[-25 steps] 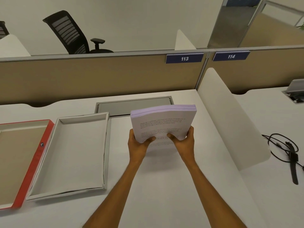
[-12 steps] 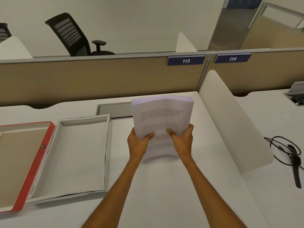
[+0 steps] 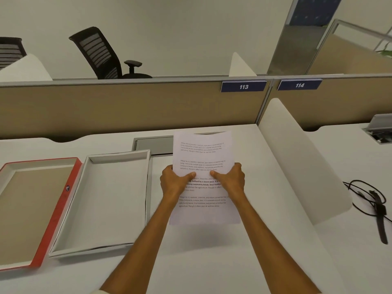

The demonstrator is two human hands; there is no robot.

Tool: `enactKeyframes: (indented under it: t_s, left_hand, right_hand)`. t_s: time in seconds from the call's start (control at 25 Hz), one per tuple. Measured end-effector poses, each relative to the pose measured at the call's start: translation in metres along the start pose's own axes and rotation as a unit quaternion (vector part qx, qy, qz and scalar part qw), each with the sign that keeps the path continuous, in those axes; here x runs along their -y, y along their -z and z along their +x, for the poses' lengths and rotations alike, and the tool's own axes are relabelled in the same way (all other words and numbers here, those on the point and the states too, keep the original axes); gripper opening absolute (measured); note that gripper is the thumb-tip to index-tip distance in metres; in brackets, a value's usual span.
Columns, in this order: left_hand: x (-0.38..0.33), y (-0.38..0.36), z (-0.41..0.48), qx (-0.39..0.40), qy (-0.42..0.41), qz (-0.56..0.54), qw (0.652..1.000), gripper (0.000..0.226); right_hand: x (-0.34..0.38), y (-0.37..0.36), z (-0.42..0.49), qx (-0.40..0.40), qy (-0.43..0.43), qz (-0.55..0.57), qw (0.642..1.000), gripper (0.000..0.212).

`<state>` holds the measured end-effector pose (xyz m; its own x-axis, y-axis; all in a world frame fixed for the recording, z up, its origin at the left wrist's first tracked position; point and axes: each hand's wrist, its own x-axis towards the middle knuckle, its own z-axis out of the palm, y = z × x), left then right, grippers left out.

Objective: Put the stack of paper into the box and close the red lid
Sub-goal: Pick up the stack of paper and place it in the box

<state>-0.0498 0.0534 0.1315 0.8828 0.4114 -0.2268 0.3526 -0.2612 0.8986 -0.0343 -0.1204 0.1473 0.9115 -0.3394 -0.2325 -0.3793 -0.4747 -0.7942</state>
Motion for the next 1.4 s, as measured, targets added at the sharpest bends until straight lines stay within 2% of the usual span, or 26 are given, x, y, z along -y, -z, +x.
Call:
enactKeyframes:
  t_s: [0.88,1.12,1.4]
  left_hand:
    - [0.066,0.188,0.051,-0.018,0.031,0.035,0.999,0.042]
    - [0.094,0.241,0.073,-0.03,0.045,0.044,0.998,0.047]
    - [0.109,0.262,0.09,-0.023,0.058,0.038,0.997,0.044]
  right_hand:
    - [0.082,-0.168,-0.094,0.071,0.014,-0.032,0.997,0.063]
    - [0.104,-0.227,-0.115,0.088,0.023,-0.053,0.994,0.063]
    - [0.11,-0.26,-0.119,0.111,0.019,-0.055,0.992,0.066]
